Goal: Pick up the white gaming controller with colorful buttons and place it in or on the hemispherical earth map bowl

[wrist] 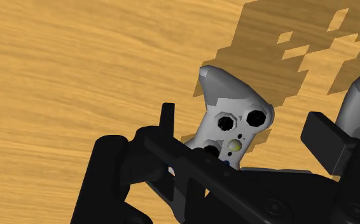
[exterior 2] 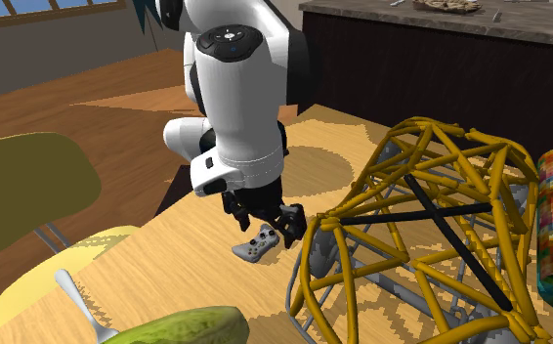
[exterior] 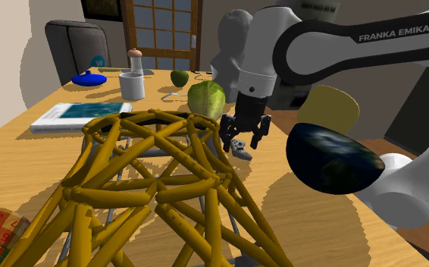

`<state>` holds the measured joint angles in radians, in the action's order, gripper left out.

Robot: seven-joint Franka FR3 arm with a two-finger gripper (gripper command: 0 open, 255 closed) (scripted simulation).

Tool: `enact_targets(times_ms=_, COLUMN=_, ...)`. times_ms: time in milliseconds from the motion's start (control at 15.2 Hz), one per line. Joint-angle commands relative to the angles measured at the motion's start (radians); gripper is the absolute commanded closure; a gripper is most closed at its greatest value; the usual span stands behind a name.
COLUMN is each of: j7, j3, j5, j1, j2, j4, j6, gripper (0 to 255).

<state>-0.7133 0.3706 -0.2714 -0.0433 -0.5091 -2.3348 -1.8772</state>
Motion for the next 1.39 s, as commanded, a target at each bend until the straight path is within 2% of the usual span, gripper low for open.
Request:
enact_targets(times_ms=0, j7=0.0, j3=0.0, j5=0.0, j1=0.0, j2=0.0, j4=0.0, j6=0.0, gripper=255)
enact_targets(times_ms=594, j7=0.0, j3=0.0, j5=0.0, j1=0.0, j2=0.0, j4=0.0, j6=0.0, gripper=255)
enact_targets(times_ms=1320, j7=-0.015, j3=-0.021, j5=0.018, j1=0.008, j2=-0.001, j4=0.145, j6=0.146, gripper=255)
